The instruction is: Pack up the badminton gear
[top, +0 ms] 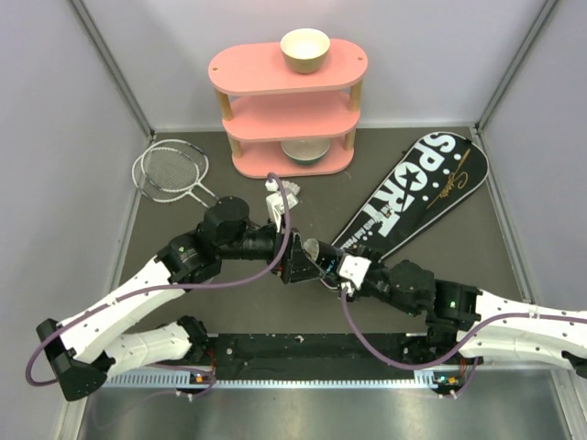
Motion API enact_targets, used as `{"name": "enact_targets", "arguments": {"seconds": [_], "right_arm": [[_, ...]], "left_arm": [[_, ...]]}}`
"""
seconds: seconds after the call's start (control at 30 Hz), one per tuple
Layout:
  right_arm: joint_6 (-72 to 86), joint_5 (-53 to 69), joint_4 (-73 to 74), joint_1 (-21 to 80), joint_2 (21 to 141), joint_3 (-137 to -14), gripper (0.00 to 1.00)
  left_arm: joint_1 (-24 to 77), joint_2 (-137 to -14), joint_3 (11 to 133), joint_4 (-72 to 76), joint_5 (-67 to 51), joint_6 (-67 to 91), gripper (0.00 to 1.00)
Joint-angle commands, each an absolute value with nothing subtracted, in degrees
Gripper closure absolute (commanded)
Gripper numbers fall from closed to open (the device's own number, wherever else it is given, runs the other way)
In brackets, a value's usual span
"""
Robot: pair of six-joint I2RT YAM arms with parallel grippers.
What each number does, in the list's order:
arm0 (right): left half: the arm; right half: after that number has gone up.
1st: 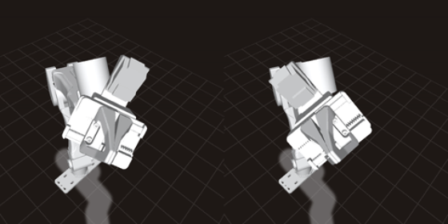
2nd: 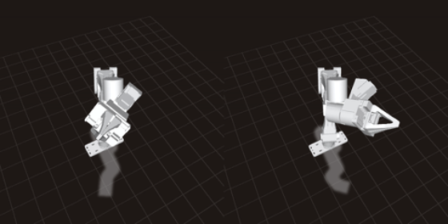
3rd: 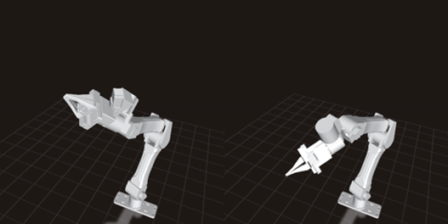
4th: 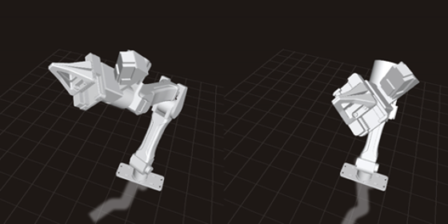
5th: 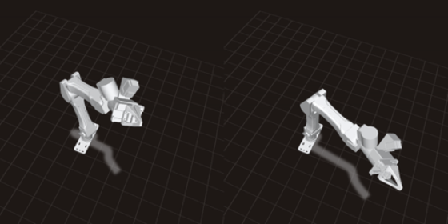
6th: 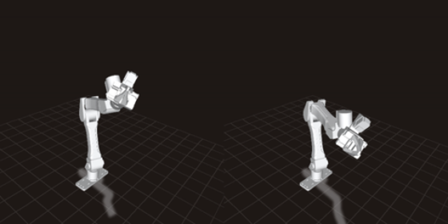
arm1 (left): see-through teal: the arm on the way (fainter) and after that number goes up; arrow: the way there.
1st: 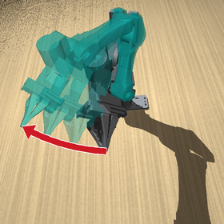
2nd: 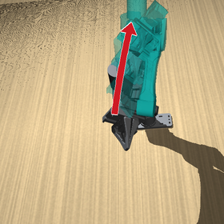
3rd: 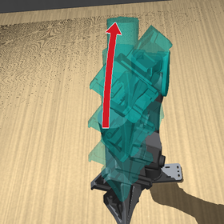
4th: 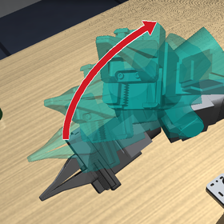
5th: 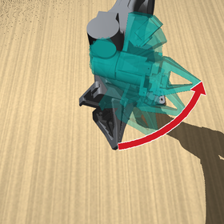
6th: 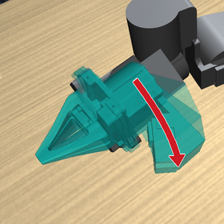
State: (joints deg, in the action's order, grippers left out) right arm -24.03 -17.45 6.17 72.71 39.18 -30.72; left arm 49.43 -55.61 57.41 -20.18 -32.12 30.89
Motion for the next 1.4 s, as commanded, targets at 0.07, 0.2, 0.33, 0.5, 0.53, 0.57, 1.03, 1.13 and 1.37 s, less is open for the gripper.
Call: {"name": "enact_targets", "arguments": {"seconds": [0.07, 0.2, 0.33, 0.5, 0.53, 0.57, 1.03, 1.13, 1.37], "right_arm": [[-23.0, -16.7, 0.8, 73.4, 38.1, -30.3, 1.00], [-23.0, -16.1, 1.1, 73.4, 38.0, -30.4, 1.00], [-23.2, -16.2, 1.5, 73.4, 38.0, -31.2, 1.00], [-23.7, -15.3, 0.9, 73.4, 38.0, -31.6, 1.00], [-23.9, -15.1, 0.6, 73.3, 38.0, -31.6, 1.00], [-24.1, -15.0, 0.4, 73.4, 38.1, -31.4, 1.00], [-25.2, -16.3, -2.8, 73.4, 38.8, -30.1, 1.00], [-25.0, -17.5, -3.4, 73.4, 39.0, -29.4, 1.00], [-24.1, -21.7, -2.7, 73.3, 40.3, -29.4, 1.00]], "left_arm": [[49.6, -51.4, 59.2, -22.2, -22.5, 28.9, 0.21], [49.5, -49.5, 59.6, -25.7, -16.0, 29.4, 0.41], [49.5, -47.0, 59.9, -25.3, -14.2, 29.9, 0.44], [49.5, -53.7, 64.3, -30.1, -12.6, 30.2, 0.82], [49.5, -54.9, 64.9, -30.2, -13.1, 30.6, 0.91], [49.5, -57.5, 65.2, -30.1, -13.6, 30.7, 0.95], [51.1, -68.4, 60.7, -14.3, -27.6, 35.1, 1.00], [50.9, -65.7, 61.3, -17.3, -22.9, 32.2, 0.81], [50.1, -51.3, 60.8, -24.4, -16.7, 28.6, 0.44]]}}
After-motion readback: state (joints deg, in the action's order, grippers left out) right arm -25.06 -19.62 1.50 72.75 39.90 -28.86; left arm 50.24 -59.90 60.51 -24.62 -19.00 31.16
